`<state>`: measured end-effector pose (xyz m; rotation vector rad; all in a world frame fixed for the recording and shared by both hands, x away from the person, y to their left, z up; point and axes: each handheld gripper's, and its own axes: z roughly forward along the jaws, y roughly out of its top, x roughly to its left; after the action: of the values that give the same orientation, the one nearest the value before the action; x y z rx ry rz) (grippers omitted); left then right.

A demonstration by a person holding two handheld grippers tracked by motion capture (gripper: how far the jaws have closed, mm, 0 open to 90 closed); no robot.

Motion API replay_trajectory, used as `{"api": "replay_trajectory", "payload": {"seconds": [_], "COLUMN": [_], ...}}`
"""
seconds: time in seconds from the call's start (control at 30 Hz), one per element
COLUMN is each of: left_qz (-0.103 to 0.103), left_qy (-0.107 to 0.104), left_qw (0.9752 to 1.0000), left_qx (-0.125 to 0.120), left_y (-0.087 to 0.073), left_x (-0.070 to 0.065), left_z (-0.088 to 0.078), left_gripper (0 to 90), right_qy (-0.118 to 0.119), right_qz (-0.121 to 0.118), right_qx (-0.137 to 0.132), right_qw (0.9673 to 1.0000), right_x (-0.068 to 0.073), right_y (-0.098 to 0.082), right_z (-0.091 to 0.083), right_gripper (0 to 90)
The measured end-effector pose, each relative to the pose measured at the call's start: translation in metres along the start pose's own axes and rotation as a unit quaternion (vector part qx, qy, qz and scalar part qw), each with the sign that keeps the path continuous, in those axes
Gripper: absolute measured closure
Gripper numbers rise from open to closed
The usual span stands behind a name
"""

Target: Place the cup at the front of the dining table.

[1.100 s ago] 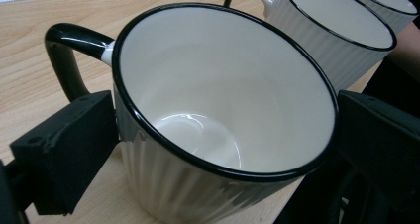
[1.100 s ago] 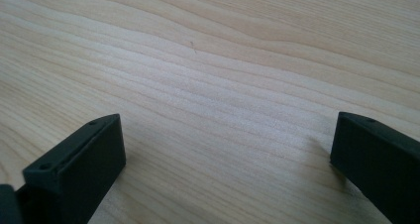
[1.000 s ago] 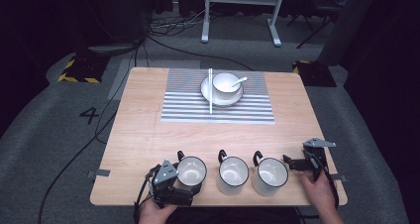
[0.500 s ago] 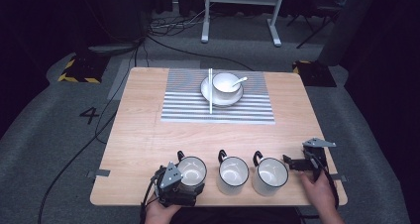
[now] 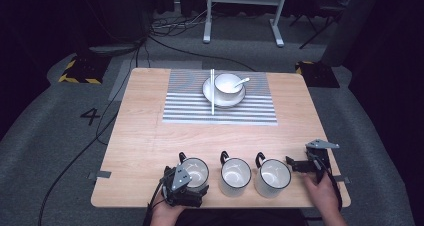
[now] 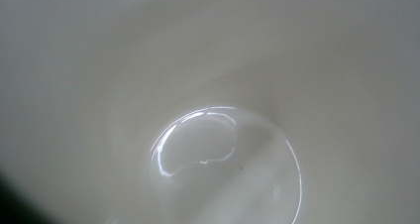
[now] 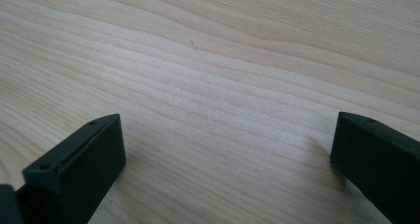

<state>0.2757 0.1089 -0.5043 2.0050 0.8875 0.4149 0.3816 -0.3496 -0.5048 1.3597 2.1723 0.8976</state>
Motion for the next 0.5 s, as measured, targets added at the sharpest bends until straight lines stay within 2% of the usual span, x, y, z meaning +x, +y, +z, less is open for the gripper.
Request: {"api": "replay_trajectory", "payload": {"seconds": [0.03,0.1,0.23,0.5], "left_qz": [0.009,0.008,0.026,0.019], "left_qy": [0.007,0.010,0.029,0.026], "left_qw": [0.9999,0.9999,0.9992,0.9994], "left_qx": [0.003,0.007,0.013,0.009], "left_y": [0.0003,0.0000,-0.0006,0.0002], "left_x": [0.0002,-0.0017,-0.0063,-0.0054], "left_z": [-0.0002,0.0005,0.0021,0.0017], "left_gripper": [0.0,0.0,0.0,0.2], "right_qy": [0.001,0.001,0.001,0.001], "right_qz": [0.001,0.000,-0.003,-0.003], "right_qx": [0.000,0.000,-0.001,-0.001], "right_qw": [1.0000,1.0000,1.0000,1.0000], "right_x": [0.0002,0.0001,-0.0004,-0.0005], "right_y": [0.0000,0.0000,-0.0003,-0.0004], "right_z": [0.0001,0.0000,-0.0001,-0.0002], "right_gripper": [0.4,0.4,0.4,0.4]}}
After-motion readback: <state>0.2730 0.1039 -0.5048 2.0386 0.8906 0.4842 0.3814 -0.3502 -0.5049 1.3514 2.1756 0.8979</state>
